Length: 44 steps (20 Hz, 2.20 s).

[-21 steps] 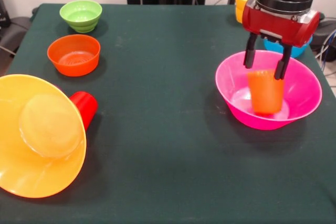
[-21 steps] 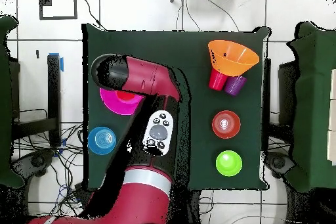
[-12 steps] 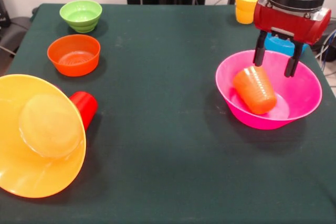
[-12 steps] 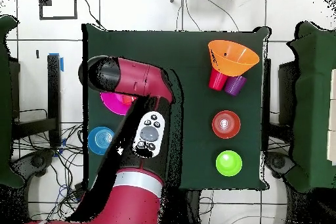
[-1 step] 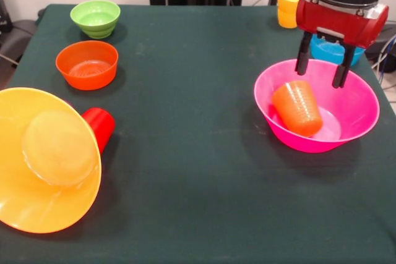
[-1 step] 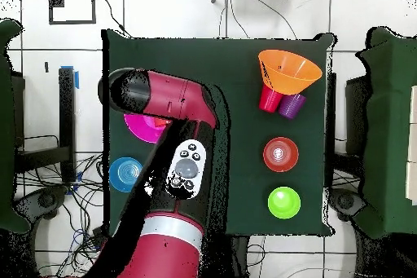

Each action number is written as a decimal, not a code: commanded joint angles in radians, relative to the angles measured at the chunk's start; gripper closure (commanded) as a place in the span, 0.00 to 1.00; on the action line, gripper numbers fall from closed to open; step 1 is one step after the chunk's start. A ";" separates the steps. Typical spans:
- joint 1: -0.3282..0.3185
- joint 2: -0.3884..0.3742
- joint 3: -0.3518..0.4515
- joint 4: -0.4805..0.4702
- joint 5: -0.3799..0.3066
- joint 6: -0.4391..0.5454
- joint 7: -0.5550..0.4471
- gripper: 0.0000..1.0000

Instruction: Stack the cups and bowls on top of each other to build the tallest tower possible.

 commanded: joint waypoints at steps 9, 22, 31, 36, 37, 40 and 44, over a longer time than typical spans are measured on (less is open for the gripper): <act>-0.221 -0.104 0.136 0.175 -0.089 -0.023 -0.116 0.00; -0.455 -0.027 0.318 0.057 -0.236 -0.007 -0.316 0.00; -0.567 0.132 0.478 -0.198 -0.342 0.137 -0.452 0.00; -0.571 0.152 0.496 -0.279 -0.367 0.215 -0.456 0.00; -0.571 0.148 0.496 -0.286 -0.370 0.231 -0.456 0.00; -0.571 0.125 0.495 -0.280 -0.375 0.260 -0.448 0.00; -0.572 0.089 0.497 -0.250 -0.376 0.275 -0.422 0.00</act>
